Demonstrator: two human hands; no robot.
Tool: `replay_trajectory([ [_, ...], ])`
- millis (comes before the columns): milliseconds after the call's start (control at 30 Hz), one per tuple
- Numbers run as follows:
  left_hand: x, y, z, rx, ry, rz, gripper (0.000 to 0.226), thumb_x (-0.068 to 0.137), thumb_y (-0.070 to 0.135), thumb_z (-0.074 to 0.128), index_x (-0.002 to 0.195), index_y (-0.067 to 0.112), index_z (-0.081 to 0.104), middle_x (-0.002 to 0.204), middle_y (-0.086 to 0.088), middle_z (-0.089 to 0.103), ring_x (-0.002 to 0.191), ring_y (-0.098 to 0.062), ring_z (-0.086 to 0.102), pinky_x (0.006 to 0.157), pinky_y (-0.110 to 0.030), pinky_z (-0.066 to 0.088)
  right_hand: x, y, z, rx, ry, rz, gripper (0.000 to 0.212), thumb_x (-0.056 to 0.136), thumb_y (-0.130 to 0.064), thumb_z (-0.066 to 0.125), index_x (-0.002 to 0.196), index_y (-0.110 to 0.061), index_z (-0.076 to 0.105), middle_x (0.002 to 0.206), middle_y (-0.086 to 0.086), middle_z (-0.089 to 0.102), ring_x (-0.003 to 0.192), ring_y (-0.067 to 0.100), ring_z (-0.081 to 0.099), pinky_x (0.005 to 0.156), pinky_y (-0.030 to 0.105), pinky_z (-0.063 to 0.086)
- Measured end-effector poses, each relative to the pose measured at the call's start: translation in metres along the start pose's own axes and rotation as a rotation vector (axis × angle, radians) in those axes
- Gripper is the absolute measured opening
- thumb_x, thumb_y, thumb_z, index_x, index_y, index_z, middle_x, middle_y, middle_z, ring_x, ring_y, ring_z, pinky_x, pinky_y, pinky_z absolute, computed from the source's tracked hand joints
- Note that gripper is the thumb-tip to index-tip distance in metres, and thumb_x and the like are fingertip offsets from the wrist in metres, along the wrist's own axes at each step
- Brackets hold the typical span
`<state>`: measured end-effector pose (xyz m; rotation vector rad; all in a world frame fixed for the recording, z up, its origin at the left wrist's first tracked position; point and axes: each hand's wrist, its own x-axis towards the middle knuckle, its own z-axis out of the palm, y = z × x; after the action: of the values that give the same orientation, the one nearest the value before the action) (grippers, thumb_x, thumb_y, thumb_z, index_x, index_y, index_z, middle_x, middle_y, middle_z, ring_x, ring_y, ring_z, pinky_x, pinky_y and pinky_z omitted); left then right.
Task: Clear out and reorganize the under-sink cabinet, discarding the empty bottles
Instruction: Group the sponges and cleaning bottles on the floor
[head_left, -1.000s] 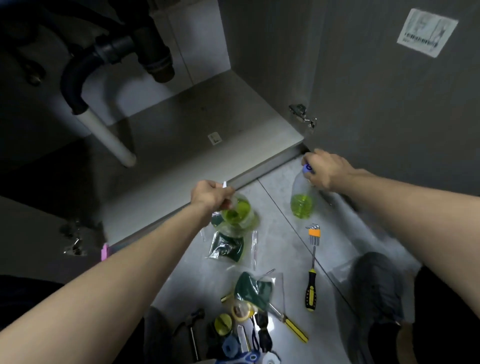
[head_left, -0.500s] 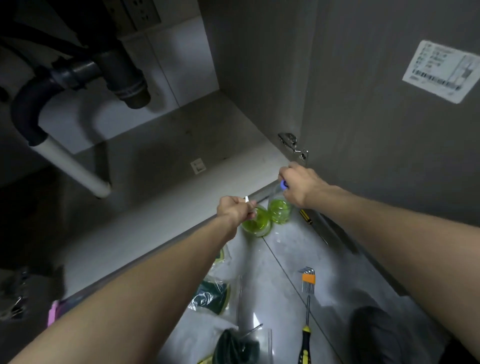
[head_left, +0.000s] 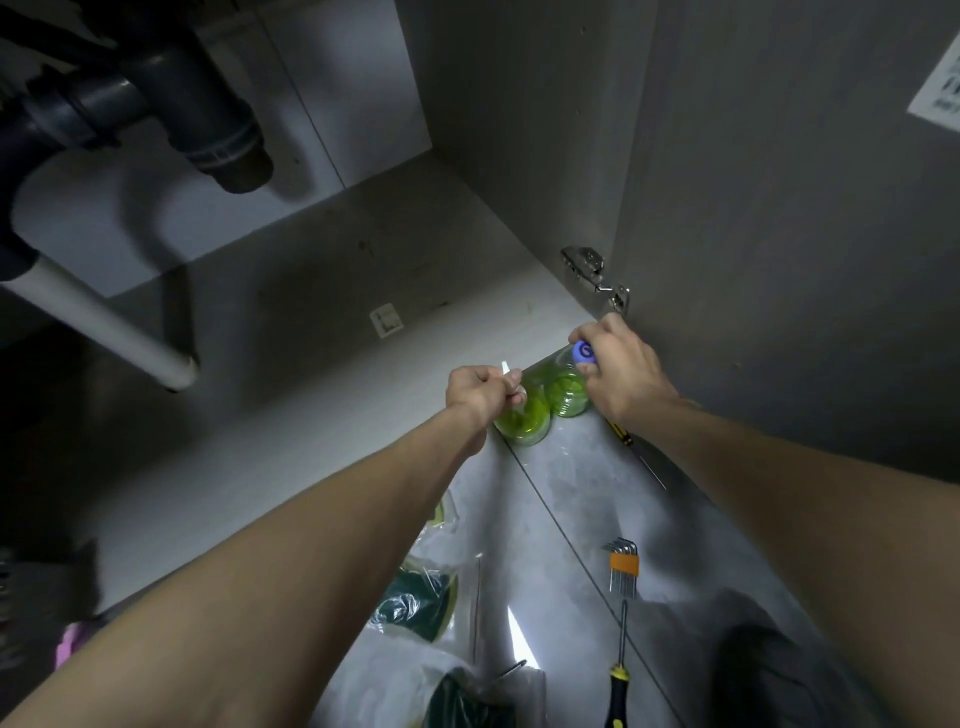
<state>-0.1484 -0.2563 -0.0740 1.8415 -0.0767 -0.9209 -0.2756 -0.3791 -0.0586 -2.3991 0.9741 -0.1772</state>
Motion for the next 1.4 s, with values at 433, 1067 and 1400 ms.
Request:
replay_trajectory([
  [433,-0.011,0.014,-0.015,0.055,-0.070,-0.045,0.020,0.087,0.002,0.067,0.104,0.012,0.068,0.103,-0.014,0.068,0.088,-0.024,0.062,0.096,-0.040,0.055,0.007,-0.011,0.000,-0.119,-0.064,0.017,0.045,0.099,-0.012,0.052,0.144,-0.015,0.046,0.138,0.007,0.049,0.128,0.032,0.047,0.100,0.044,0.045],
  [1067,-0.130,-0.053,-0.247,0.786,0.223,0.073,0.015,0.088,0.015,0.057,0.095,0.022,0.069,0.094,-0.001,0.070,0.094,-0.023,0.064,0.082,-0.030,0.051,-0.061,-0.120,0.064,-0.246,-0.482,-0.208,0.029,0.095,-0.020,0.049,0.116,-0.028,0.067,0.127,0.004,0.066,0.117,0.027,0.061,0.099,0.034,0.049],
  [1400,-0.182,-0.134,-0.383,1.052,0.559,-0.076,0.034,0.089,0.019,0.060,0.121,0.008,0.055,0.127,-0.015,0.046,0.120,-0.036,0.046,0.094,-0.045,0.047,-0.122,-0.171,0.162,-0.579,-0.754,-0.466,0.039,0.097,-0.031,0.051,0.134,-0.018,0.051,0.137,0.006,0.053,0.123,0.025,0.053,0.102,0.038,0.046],
])
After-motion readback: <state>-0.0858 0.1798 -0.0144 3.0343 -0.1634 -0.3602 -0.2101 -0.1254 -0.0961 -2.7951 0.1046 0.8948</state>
